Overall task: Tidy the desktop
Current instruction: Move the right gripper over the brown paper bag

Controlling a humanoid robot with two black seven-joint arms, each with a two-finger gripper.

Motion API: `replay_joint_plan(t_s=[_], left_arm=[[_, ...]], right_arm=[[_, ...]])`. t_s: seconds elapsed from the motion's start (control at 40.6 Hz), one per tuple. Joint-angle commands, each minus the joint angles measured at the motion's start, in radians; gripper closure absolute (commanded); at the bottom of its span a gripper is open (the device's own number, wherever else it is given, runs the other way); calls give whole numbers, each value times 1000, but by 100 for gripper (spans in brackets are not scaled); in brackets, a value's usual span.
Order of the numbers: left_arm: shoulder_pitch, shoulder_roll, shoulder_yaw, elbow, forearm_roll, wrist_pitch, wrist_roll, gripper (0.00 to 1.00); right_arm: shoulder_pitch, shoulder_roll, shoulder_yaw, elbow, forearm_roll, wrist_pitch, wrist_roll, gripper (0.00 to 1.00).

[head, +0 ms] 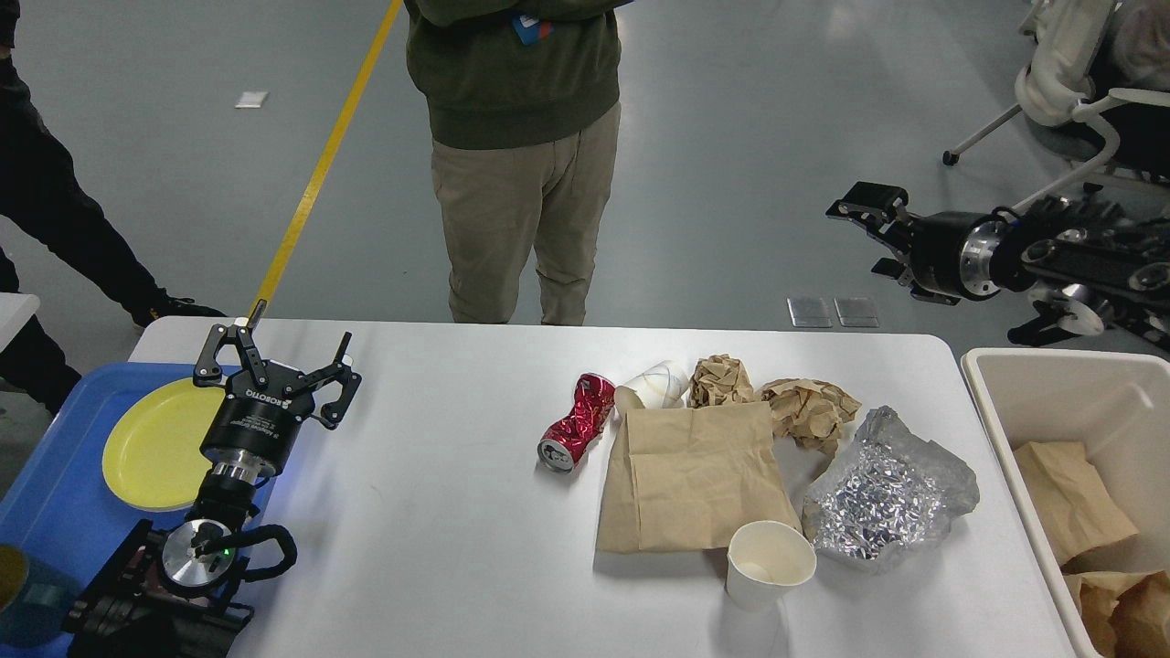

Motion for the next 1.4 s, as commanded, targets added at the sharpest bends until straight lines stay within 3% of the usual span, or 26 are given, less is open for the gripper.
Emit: replay_joint_plan(t_s=[0.0, 0.172, 0.32, 0.394, 0.419, 0.468, 0.665, 0.838, 1.38], left_arm=[[0, 0, 0, 0, 0, 0, 0, 4], [0, 0, 0, 0, 0, 0, 0, 4], [0, 0, 0, 0, 0, 0, 0, 4], [0, 0, 0, 0, 0, 0, 0, 4], [0, 2, 0, 0, 0, 0, 0, 4], [0, 0, 0, 0, 0, 0, 0, 4], [0, 2, 0, 0, 0, 0, 0, 4], [0, 2, 2, 0, 0, 0, 0, 4], [0, 2, 2, 0, 0, 0, 0, 4]], right_arm=[[220, 138, -330, 9, 77, 211, 0, 0], [455, 300, -544, 52, 161, 509, -12, 0], [634, 332, -585, 186, 158, 614, -29, 0], [708, 332, -591, 278, 158, 627, -82, 0], [749, 332, -588, 328, 159, 627, -134, 0], [794, 334, -585, 380, 162, 627, -182, 0], [980, 338, -590, 620, 171, 626, -296, 0], [1043, 332, -624, 710, 229, 626, -311, 0], [989, 334, -578, 698, 277, 555, -308, 1]])
